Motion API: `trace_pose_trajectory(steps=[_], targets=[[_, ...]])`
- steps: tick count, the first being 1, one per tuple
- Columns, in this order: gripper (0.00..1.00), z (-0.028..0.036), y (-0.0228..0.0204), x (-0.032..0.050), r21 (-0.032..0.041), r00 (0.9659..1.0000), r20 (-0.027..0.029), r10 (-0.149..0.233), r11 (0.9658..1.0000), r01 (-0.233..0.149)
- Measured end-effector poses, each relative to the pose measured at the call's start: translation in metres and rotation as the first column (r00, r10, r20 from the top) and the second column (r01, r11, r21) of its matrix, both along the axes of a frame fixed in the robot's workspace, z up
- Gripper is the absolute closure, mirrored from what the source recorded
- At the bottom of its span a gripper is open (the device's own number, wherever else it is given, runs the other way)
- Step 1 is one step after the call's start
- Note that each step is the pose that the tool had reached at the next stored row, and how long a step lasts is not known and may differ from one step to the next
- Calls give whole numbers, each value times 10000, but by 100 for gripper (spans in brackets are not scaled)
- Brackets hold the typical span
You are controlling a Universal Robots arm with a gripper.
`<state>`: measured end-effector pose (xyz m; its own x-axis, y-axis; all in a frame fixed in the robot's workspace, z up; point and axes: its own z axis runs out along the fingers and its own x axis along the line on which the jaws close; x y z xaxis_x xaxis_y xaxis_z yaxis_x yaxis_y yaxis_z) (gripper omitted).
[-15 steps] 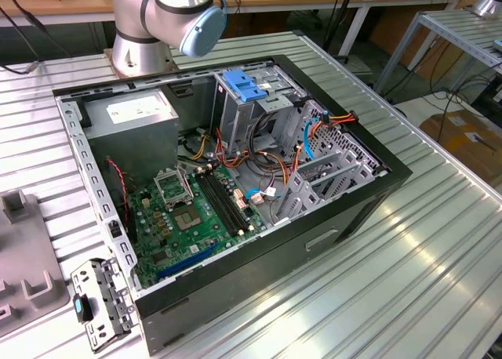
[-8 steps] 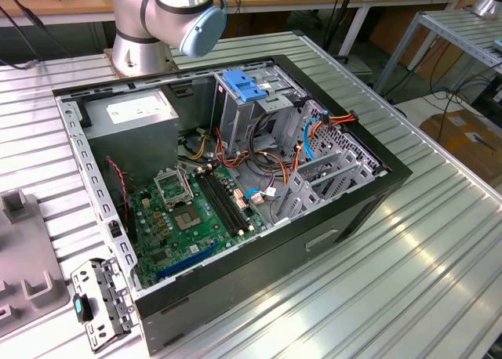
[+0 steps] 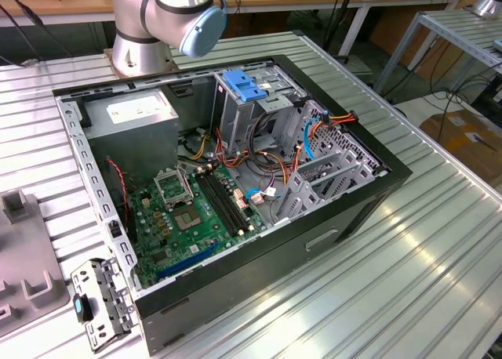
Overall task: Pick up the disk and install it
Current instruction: 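Pick up the disk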
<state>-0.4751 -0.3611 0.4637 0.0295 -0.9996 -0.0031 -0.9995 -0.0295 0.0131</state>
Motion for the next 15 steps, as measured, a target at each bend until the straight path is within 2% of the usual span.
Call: trace_pose_trajectory(steps=[15], targets=[[63,154,0,1,0,10000,-5,0,10000,0]])
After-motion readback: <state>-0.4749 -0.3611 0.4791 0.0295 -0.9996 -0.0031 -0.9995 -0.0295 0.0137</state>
